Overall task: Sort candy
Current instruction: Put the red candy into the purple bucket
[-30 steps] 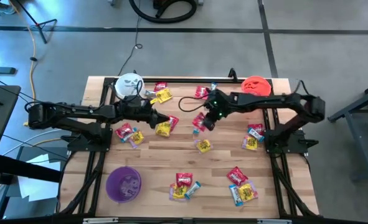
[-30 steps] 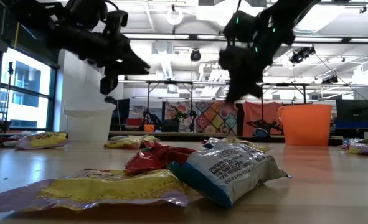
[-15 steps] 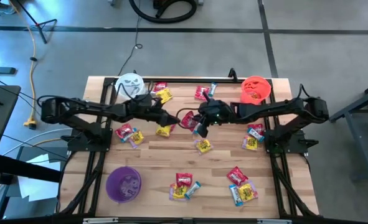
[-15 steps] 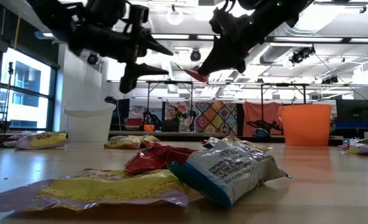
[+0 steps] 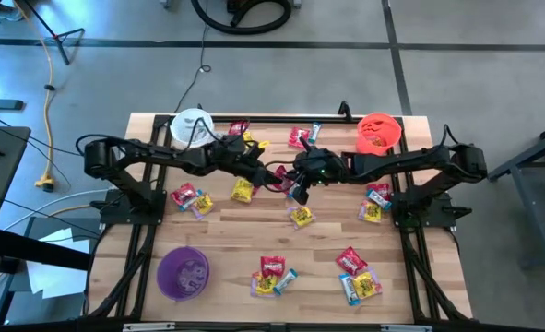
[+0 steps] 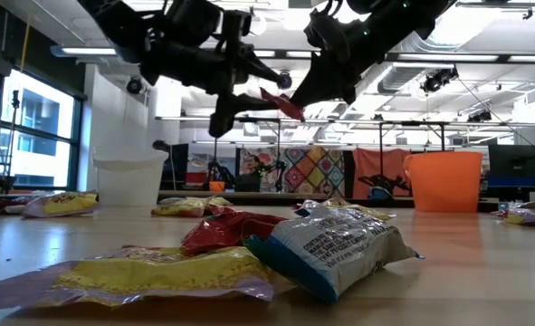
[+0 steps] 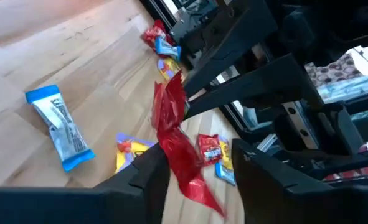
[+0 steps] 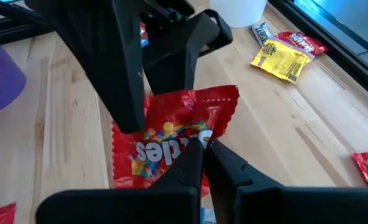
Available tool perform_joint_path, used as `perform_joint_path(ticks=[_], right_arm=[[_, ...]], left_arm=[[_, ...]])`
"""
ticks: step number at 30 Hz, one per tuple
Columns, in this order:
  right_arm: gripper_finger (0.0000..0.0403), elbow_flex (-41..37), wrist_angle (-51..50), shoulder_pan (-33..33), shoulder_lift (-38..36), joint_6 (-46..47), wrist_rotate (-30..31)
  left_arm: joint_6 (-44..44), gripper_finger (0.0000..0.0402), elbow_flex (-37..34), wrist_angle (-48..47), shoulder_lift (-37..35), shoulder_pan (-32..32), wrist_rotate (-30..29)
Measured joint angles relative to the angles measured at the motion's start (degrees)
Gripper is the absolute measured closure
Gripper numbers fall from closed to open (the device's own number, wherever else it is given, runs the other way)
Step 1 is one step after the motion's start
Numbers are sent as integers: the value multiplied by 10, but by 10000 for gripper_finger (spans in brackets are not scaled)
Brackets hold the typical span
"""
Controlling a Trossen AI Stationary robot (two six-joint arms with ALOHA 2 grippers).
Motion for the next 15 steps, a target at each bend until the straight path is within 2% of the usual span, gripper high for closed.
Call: perform_joint_path(ticks=[8, 15], right_arm=[[390, 0, 6, 0, 0, 4, 2], [322, 0, 13, 0, -7, 9, 9]], left_arm=[[30, 383, 1, -26, 2, 5, -8], [76, 398, 1, -78, -17, 11, 2]])
